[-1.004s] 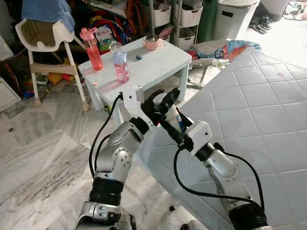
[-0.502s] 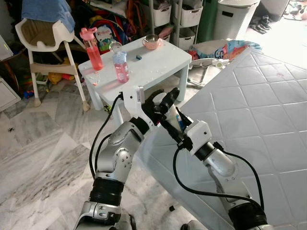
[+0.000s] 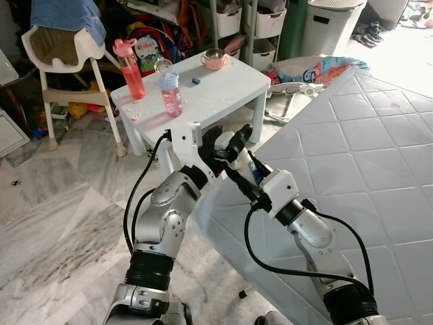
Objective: Restocking fridge
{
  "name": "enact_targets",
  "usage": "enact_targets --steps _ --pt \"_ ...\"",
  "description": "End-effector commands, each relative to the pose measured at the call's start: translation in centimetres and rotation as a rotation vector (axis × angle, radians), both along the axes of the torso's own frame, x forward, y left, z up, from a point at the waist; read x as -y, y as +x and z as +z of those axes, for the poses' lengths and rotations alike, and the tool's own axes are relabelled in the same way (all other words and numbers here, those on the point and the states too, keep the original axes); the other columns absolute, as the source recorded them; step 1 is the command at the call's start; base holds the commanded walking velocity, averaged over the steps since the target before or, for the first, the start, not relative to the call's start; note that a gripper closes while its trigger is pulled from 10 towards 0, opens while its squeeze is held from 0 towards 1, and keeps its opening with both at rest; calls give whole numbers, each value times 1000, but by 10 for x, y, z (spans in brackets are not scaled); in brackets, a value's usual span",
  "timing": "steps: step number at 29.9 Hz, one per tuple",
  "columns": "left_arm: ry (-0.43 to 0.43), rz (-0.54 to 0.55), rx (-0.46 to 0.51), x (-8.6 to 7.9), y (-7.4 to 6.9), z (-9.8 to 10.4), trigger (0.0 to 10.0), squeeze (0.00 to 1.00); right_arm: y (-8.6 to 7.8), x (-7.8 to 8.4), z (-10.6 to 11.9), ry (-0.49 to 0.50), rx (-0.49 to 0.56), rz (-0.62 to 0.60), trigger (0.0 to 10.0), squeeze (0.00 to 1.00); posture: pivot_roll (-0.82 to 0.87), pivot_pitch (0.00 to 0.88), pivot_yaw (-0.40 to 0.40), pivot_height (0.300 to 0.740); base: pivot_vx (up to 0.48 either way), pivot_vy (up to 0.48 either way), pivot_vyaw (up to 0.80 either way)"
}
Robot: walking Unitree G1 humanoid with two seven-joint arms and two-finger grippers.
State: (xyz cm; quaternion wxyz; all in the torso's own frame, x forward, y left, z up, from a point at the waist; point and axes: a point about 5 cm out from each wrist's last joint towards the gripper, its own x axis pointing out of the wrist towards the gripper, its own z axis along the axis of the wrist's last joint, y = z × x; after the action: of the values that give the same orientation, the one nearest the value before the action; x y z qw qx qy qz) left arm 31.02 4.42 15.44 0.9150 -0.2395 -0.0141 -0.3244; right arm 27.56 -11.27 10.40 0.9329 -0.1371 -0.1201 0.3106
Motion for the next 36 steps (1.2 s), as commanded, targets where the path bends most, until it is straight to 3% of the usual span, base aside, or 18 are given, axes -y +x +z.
enact_targets --steps 1,6,7,8,9,11,12,13,15,16,36 --pt "32 -15 -57 2 -2 -13 10000 1000 8 -6 25 48 121 10 0 0 -11 25 85 740 0 0 0" --pt "55 -9 -55 2 -1 -14 10000 1000 10 -8 25 46 130 11 0 0 -7 23 84 740 0 0 0" --pt "62 -7 -55 1 -1 -15 10000 910 10 -9 26 47 131 14 0 0 -7 23 84 740 0 0 0" --pt "65 -6 -55 1 -1 -15 10000 910 10 -10 26 47 131 15 0 0 -7 22 85 740 0 0 0" --pt "66 -6 -56 1 -1 -16 10000 0 10 -11 26 49 132 18 0 0 -7 21 84 740 0 0 0" --pt "64 -7 -57 2 -1 -16 10000 0 10 -13 26 51 134 24 0 0 -7 21 83 740 0 0 0" --pt "61 -4 -57 2 0 -16 8863 0 10 -14 26 53 129 34 0 0 -7 20 83 740 0 0 0" --pt "54 2 -54 2 0 -16 1686 0 10 -14 26 53 127 38 0 0 -7 20 83 740 0 0 0" --pt "49 6 -53 1 1 -15 1686 0 9 -15 25 52 127 41 0 0 -7 20 83 740 0 0 0" --pt "48 10 -46 1 1 -15 0 0 8 -14 24 49 126 43 0 0 -9 20 81 740 0 0 0" --pt "85 69 -34 -5 2 -20 0 0 7 -10 23 37 120 35 0 0 -9 26 73 740 0 0 0"
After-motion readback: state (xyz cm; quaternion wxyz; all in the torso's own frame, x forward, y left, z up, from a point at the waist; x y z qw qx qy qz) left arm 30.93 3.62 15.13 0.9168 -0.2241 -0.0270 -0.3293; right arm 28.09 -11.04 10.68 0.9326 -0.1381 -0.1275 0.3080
